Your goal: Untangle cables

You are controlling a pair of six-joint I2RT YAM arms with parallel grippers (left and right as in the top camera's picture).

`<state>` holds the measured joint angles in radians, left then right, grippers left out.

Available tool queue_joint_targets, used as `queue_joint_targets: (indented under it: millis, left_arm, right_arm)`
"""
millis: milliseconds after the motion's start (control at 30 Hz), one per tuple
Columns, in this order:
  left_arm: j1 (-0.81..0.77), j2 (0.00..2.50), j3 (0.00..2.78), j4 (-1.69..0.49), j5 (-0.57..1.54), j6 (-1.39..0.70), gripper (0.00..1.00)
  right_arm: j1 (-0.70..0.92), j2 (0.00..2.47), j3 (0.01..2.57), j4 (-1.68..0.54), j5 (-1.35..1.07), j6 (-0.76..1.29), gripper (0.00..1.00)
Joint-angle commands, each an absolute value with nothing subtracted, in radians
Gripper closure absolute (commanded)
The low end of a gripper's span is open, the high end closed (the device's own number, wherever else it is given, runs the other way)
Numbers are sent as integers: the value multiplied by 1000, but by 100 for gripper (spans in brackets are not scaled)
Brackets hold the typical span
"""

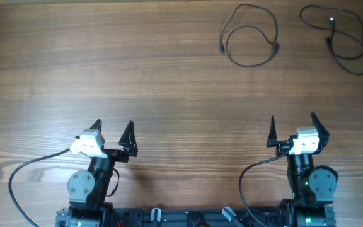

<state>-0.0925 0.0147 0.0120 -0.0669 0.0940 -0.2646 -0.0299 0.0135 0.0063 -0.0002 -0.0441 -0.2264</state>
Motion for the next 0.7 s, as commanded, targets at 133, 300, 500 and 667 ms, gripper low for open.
queue_joint_targets:
  millis: [133,300,500,667]
  left_arm:
    - [-109,3,6,-75,99,-26,0]
    - [-109,3,6,-72,84,-7,0]
    - [-109,3,6,-71,84,-7,0]
    - [-109,3,6,-71,84,-7,0]
  right_arm:
    - [-34,5,5,2,-38,-234,0]
    - [-34,5,5,2,-38,-234,0]
    - [-34,5,5,2,-38,-233,0]
    - [-34,5,5,2,-38,-234,0]
